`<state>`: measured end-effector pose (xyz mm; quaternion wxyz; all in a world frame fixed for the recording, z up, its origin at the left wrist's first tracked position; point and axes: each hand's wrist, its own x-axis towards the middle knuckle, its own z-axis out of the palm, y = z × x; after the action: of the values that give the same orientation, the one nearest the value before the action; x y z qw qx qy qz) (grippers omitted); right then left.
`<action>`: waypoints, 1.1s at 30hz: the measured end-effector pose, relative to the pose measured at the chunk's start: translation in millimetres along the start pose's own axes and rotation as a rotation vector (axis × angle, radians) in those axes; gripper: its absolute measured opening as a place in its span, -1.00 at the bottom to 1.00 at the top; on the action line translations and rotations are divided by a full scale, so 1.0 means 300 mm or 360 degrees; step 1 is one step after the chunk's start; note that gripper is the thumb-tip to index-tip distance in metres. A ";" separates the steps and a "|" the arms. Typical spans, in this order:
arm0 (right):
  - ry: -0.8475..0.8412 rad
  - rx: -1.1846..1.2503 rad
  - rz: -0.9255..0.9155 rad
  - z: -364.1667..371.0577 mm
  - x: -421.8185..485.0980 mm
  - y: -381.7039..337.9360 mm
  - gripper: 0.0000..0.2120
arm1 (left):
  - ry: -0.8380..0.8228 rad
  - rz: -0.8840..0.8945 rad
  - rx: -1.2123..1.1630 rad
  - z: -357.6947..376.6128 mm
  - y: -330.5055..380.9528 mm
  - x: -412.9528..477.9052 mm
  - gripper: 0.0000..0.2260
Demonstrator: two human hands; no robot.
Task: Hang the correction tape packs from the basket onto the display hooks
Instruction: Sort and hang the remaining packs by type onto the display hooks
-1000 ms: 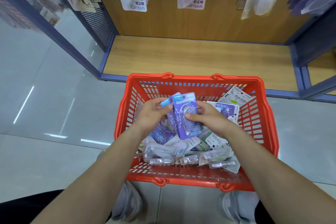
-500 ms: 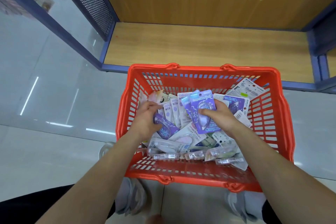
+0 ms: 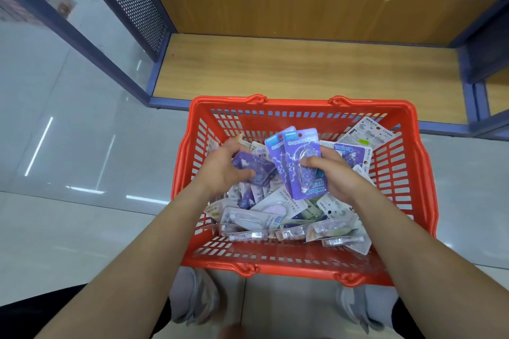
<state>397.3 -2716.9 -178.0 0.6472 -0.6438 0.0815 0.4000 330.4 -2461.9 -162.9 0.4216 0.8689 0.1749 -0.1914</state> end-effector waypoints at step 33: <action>-0.0024 -0.0152 -0.0132 0.102 -0.041 -0.006 -0.76 | -0.0020 -0.0022 -0.0996 0.163 0.144 -0.050 -0.28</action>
<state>377.7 -2694.3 -164.1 0.6324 -0.6738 0.0307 0.3810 328.7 -2528.3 -154.7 0.6682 0.6946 0.2287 -0.1366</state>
